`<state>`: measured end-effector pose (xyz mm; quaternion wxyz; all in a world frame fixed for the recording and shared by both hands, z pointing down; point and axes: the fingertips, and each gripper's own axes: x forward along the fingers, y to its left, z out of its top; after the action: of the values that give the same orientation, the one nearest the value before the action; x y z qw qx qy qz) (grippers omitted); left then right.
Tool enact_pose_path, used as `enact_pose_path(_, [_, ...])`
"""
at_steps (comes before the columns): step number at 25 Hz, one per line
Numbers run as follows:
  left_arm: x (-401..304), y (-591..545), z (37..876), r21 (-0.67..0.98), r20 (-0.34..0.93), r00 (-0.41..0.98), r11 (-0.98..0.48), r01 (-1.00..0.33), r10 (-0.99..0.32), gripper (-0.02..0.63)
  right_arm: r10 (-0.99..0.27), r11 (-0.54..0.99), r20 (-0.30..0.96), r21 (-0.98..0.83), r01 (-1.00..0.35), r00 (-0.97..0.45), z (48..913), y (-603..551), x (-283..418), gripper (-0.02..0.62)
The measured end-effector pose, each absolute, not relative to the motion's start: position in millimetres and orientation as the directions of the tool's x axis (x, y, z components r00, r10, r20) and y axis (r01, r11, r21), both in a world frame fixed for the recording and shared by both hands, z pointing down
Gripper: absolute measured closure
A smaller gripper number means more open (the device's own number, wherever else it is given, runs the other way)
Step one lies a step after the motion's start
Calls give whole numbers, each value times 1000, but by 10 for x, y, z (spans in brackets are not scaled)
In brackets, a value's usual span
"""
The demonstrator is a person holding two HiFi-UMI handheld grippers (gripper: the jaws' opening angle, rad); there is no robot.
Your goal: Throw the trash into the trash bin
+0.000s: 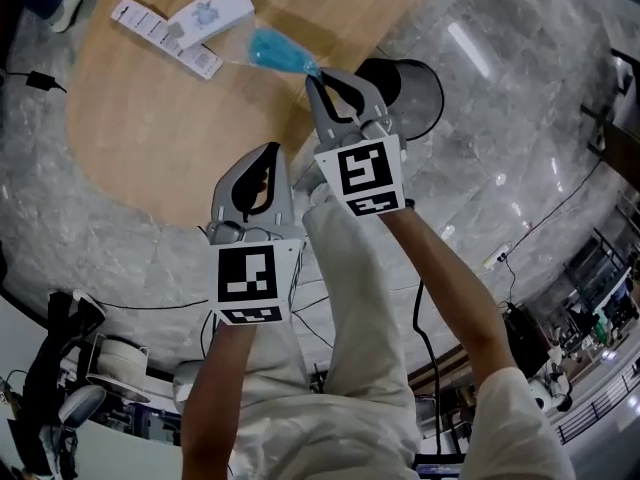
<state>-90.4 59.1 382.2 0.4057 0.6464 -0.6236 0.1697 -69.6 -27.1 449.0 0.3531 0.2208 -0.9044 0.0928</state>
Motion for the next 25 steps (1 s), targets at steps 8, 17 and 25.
enact_pose_path(8, [-552,494,3777,312,724,204,49,-949,-659,606,-377,843,653,-52,-536,-657,4299,-316,-292,555])
enact_pose_path(17, [-18,351,3813,318,718,265,-35,-947,-643,606,-461,768,646,-52,-638,-608,4233,-450,408,555])
enact_pose_path(25, [513,288,3944,324,719,316,-104,-940,-618,606,-507,712,655,-48,-700,-560,4338,-456,1059,555])
